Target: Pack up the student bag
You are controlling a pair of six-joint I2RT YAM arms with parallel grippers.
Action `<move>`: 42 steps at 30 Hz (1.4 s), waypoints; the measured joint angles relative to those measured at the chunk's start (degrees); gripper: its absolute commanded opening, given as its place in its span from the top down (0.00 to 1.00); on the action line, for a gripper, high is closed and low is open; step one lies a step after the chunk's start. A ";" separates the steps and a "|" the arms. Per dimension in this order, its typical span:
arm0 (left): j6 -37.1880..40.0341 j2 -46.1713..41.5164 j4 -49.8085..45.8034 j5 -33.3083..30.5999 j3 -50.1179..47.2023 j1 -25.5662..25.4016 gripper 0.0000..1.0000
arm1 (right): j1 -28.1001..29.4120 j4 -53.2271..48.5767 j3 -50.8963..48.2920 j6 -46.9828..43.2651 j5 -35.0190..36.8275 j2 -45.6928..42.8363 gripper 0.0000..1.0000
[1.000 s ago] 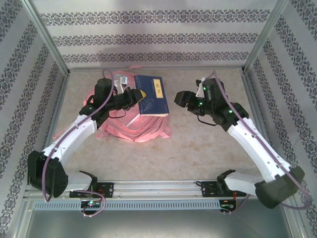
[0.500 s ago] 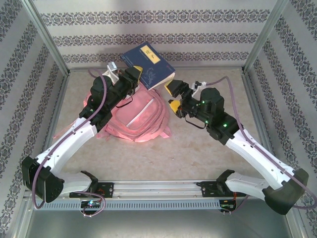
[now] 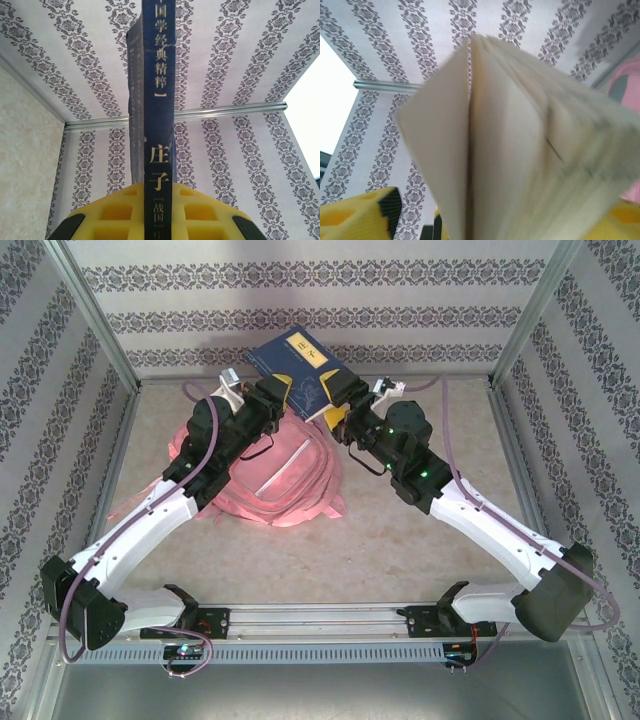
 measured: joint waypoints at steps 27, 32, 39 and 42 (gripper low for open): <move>0.31 -1.84 -3.43 -1.57 -2.05 -1.60 0.72 | -1.90 -4.61 4.50 -3.61 1.27 4.28 1.00; 4.42 -2.34 -7.63 -0.81 -1.88 -1.44 0.45 | -3.82 -8.33 3.13 -5.77 1.16 1.57 1.00; 24.90 1.53 -26.45 5.09 7.91 1.05 0.40 | -10.69 -22.03 -0.72 -12.37 -0.39 -9.38 1.00; 34.88 4.81 -33.86 7.65 10.88 3.39 0.40 | -13.51 -30.36 -1.86 -16.85 -1.49 -14.67 1.00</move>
